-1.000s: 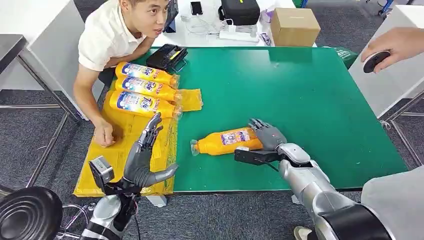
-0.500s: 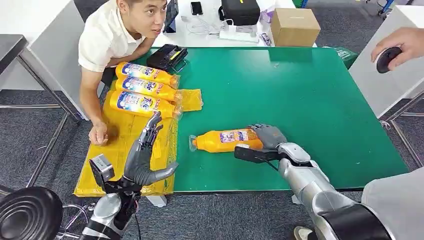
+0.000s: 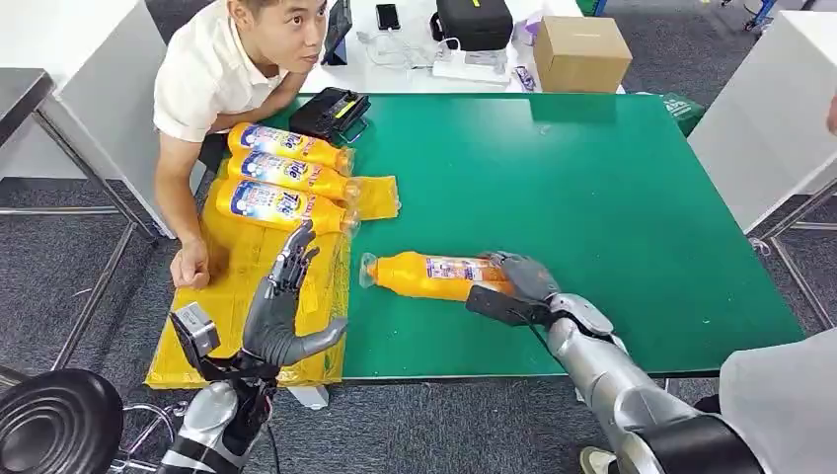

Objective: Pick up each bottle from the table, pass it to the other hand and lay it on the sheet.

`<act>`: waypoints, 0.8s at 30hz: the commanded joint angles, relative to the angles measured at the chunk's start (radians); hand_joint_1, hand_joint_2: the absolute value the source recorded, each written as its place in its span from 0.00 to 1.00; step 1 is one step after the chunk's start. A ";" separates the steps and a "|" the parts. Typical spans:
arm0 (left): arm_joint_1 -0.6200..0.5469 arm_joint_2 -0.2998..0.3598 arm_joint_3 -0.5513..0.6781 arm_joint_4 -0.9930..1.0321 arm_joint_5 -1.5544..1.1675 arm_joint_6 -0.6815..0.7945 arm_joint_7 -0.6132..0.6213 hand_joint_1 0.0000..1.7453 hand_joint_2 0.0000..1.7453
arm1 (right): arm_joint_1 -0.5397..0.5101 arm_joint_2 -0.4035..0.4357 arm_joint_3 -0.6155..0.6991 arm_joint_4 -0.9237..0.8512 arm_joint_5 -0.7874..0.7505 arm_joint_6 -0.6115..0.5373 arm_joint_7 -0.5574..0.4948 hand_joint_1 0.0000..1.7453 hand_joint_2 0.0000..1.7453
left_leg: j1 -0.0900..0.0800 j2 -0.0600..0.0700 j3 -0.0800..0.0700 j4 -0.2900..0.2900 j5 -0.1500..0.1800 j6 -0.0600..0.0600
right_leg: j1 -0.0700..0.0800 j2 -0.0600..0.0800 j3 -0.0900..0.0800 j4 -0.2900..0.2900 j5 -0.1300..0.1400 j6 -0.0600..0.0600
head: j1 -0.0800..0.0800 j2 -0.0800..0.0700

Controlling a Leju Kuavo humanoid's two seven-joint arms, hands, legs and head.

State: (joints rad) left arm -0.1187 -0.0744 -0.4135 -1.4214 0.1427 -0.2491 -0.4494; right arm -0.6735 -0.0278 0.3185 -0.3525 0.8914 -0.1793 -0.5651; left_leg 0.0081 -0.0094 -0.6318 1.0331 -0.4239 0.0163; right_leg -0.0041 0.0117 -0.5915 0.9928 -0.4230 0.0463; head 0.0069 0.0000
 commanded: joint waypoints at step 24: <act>0.105 -0.027 0.088 -0.063 0.063 0.063 0.017 0.00 1.00 | 0.263 0.139 -0.128 -0.406 -0.425 0.029 -0.133 1.00 1.00 | 0.000 0.000 0.002 -0.002 -0.001 -0.001 | 0.000 -0.001 0.001 -0.001 -0.001 -0.001 | 0.000 0.000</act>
State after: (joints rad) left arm -0.0066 -0.1007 -0.3445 -1.5000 0.2155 -0.1972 -0.4383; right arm -0.4273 0.1041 0.2060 -0.6802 0.5566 -0.1774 -0.6962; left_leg 0.0081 -0.0104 -0.6346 1.0328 -0.4238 0.0164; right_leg -0.0042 0.0116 -0.5942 0.9929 -0.4230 0.0463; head 0.0069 0.0000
